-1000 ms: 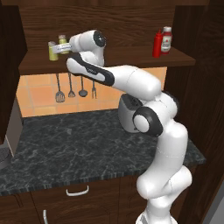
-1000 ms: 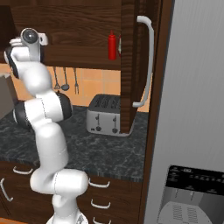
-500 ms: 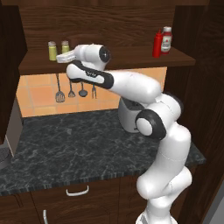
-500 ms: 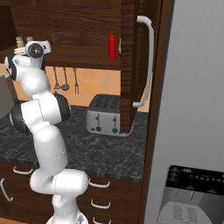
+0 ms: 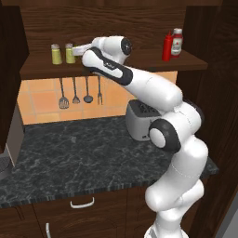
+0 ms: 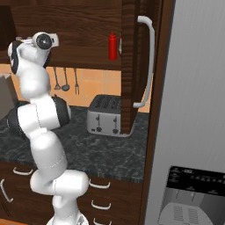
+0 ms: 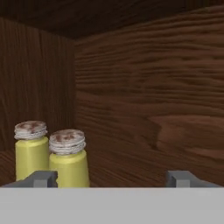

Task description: Put the shaker and condiment bottle from the counter next to their counterparts in the cabinet.

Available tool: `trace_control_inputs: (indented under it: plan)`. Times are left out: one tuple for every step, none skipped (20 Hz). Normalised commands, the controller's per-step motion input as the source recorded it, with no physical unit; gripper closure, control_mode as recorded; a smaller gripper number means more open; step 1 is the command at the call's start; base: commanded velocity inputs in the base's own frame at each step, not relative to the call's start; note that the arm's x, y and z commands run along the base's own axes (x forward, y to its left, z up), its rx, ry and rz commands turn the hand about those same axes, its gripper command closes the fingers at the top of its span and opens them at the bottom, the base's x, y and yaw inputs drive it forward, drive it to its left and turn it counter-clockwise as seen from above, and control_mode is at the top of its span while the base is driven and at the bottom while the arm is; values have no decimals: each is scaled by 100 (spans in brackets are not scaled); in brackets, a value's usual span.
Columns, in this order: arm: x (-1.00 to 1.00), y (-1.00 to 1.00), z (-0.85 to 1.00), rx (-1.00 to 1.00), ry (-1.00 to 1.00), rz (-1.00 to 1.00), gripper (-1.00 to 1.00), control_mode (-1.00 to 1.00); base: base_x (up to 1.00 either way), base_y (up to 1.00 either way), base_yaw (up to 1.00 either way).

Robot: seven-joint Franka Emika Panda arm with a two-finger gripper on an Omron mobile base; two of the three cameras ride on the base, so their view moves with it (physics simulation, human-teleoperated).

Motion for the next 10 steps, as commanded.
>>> trace_control_inputs:
  plan:
    - [-95, -56, 100, -6, 12, -1, -100, -100, 0, 0, 0]
    - [-100, -61, 100, -11, 11, 0, -100, -100, 0, 0, 0]
    - [-100, -61, 98, -19, 13, 0, -100, -100, 0, 0, 0]
    - [-100, -56, 91, -22, 13, 0, -100, -100, 0, 0, 0]
    - [-100, -56, 84, -20, 10, 0, -100, -100, 0, 0, 0]
    - [-100, -55, 70, -17, 5, 0, -100, -100, 0, 0, 0]
    - [-100, -55, 53, -14, 0, 0, -100, -100, 0, 0, 0]
    - [-100, -66, 48, -12, 0, 0, -100, -100, 0, 0, 0]
    - [-100, -82, 46, -11, -2, 0, -100, -100, 0, 0, 0]
    - [-100, -91, 37, -11, -5, 5, -100, -100, 0, 0, 0]
